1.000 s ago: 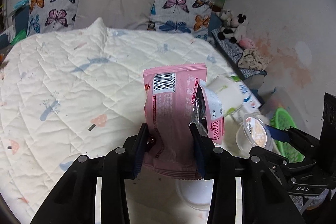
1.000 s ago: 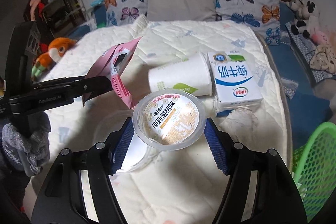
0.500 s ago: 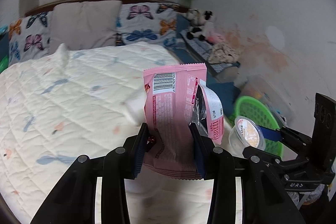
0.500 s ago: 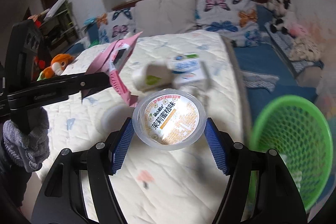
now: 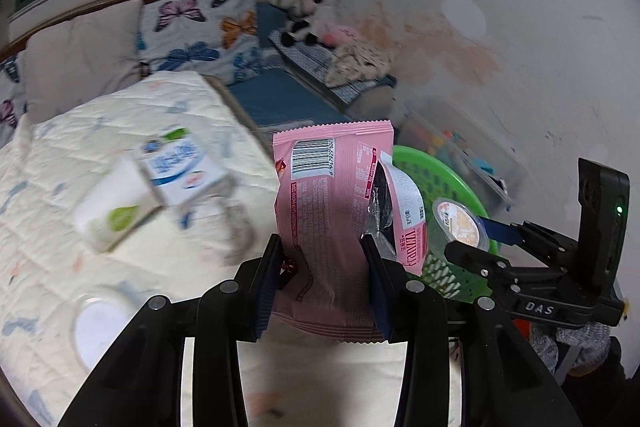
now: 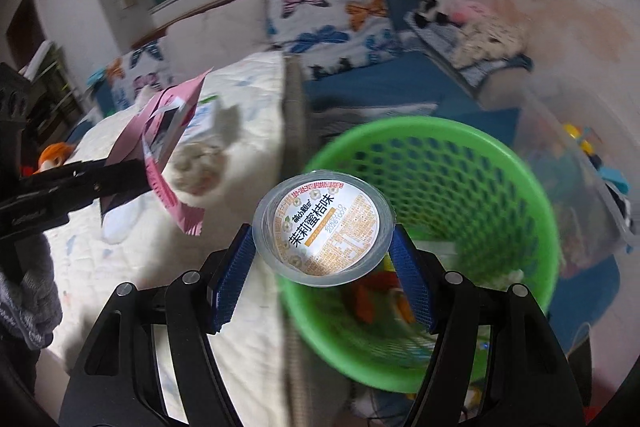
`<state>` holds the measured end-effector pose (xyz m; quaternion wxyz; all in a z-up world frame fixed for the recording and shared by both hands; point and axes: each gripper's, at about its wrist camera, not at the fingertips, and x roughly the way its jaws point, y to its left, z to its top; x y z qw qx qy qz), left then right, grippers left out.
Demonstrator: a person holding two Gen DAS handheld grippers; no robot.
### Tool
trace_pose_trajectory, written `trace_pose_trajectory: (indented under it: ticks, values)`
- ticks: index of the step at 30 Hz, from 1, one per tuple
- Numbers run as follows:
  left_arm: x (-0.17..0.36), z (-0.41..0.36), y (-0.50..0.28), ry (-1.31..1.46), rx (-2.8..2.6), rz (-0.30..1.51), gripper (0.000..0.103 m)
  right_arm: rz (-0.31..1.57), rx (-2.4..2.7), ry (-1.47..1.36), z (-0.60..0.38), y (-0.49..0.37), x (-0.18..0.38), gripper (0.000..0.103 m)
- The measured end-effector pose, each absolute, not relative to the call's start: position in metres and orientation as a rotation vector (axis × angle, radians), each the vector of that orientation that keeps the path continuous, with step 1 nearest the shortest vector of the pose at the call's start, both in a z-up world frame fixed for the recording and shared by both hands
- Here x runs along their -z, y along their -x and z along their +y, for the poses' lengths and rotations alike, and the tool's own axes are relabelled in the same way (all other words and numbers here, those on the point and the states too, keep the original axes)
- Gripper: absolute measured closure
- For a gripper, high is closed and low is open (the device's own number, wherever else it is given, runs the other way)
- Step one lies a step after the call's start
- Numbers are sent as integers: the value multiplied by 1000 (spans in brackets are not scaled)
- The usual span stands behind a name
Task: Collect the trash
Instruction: 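Carry yogurt tub over green basket with right gripper while left carries pink bag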
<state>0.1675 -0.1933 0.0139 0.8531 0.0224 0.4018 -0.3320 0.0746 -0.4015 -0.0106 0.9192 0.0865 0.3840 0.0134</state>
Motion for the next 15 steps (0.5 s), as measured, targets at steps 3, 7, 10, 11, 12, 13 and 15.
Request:
trace_pose_trajectory:
  ticks: [3,7,10,11,12,13,15]
  values:
    - [-9,-217,-167,-77,719,858,64,794,20,-202,-424,-69,17,34]
    - [-1,-246,-169,-108,736,881,64,805,52,-230,-447,-64,24,34]
    - [4,-261,-170,-133,744,891,63,810,72,-247,-460,-60,29,34]
    - [6,-265,-170,-142,746,894,63,810,75,-257,-464,-59,30,34]
    - [7,-270,-171,-150,746,896,63,811,76,-267,-467,-58,31,33]
    - [9,-277,-169,-162,748,898,62,810,77,-276,-470,-57,32,33]
    - [12,-283,-169,-172,752,904,61,808,77,-293,-475,-55,34,33]
